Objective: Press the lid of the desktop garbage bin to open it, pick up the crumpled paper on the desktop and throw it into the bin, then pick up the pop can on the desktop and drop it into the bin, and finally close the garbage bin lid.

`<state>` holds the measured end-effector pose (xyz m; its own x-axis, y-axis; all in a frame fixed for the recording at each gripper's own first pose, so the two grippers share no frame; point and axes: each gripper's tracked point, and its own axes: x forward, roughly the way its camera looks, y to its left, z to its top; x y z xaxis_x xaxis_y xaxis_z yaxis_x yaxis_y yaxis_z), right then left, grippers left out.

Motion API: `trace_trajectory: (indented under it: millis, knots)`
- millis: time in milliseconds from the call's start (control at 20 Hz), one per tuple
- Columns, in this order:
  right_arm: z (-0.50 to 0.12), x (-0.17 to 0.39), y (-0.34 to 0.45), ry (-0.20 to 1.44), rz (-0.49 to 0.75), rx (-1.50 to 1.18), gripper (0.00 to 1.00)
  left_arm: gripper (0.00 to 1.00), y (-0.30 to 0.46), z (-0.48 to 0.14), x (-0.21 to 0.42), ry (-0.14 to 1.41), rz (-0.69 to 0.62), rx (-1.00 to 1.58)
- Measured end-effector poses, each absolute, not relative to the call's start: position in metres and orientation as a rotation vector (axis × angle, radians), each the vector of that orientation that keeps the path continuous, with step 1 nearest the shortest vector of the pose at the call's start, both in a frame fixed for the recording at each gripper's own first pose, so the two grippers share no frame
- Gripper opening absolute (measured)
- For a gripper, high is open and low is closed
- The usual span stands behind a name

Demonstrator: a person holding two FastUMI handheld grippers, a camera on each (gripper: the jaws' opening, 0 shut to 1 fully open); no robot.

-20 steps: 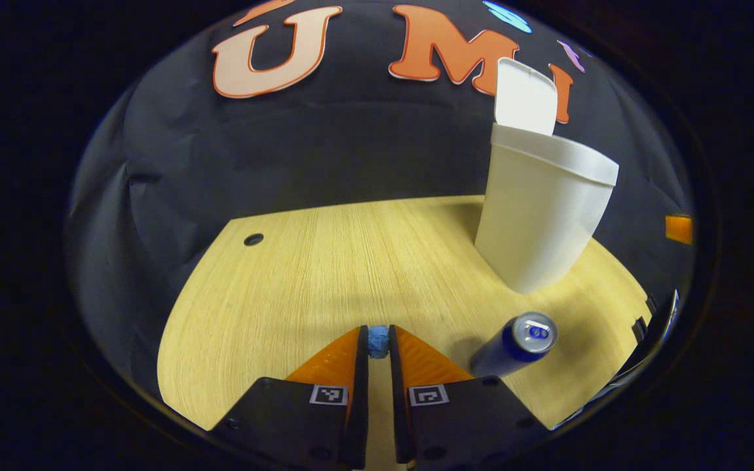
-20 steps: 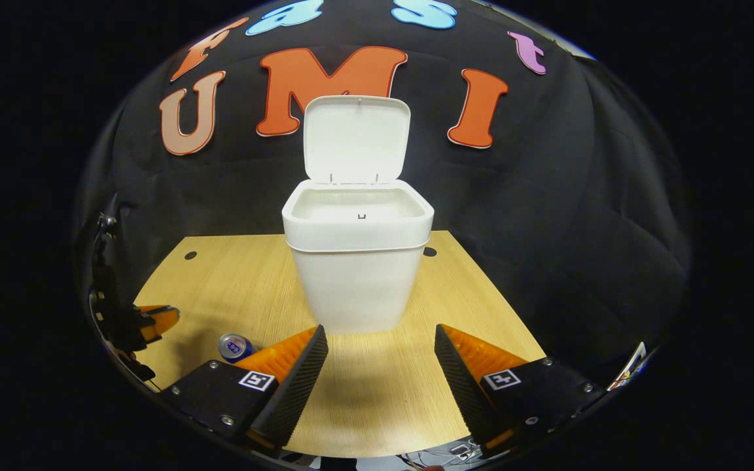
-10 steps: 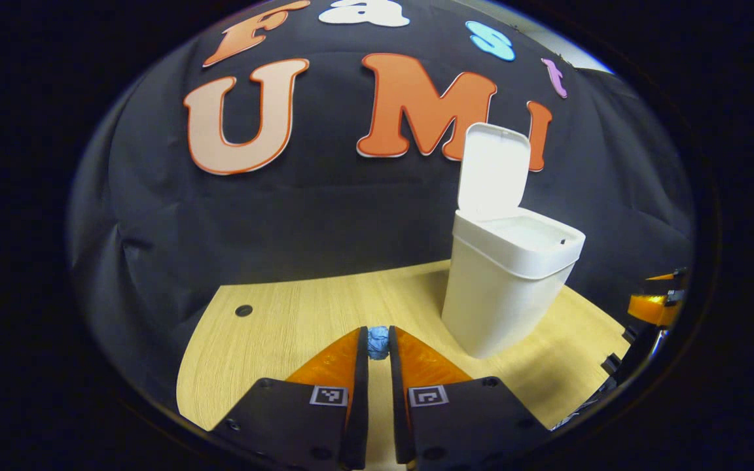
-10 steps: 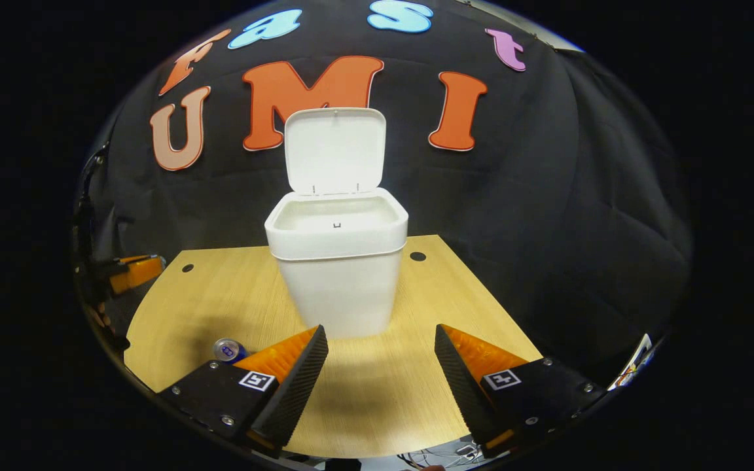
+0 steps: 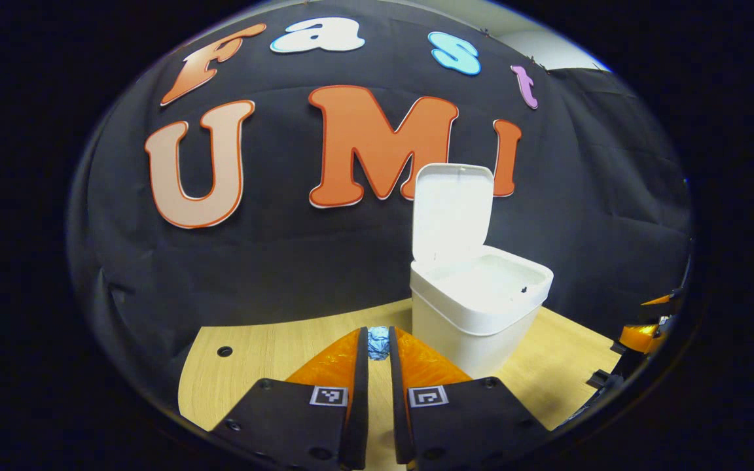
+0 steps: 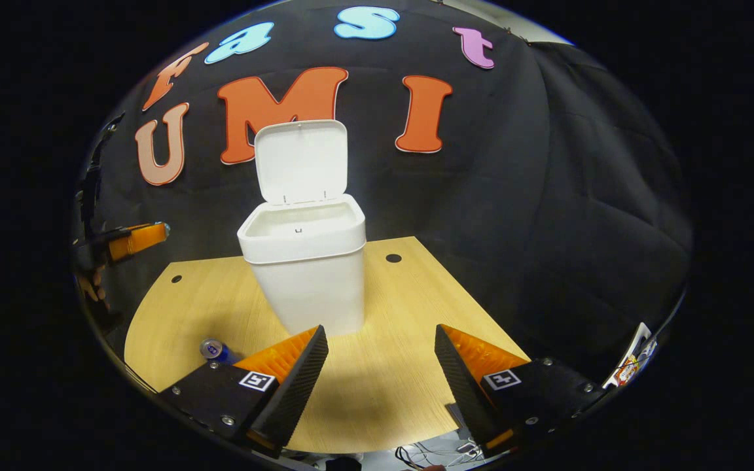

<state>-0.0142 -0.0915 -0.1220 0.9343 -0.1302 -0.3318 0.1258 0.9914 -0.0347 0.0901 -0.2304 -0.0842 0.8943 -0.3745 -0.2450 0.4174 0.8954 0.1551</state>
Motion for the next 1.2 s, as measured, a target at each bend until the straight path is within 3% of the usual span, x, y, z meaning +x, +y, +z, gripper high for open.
trace_trajectory:
  millis: [500,900,1200]
  knots:
    - [-0.129,-0.037,-0.137,0.338,-0.198,0.015,1.00,0.20,-0.324,-0.050,0.119,0.125,-0.527,0.230]
    - [-0.142,-0.053,-0.179,0.375,-0.281,0.065,1.00,0.20,-0.404,-0.076,0.125,0.160,-0.649,0.239]
    - [-0.153,-0.060,-0.193,0.402,-0.311,0.079,1.00,0.23,-0.419,-0.096,0.132,0.169,-0.646,0.259]
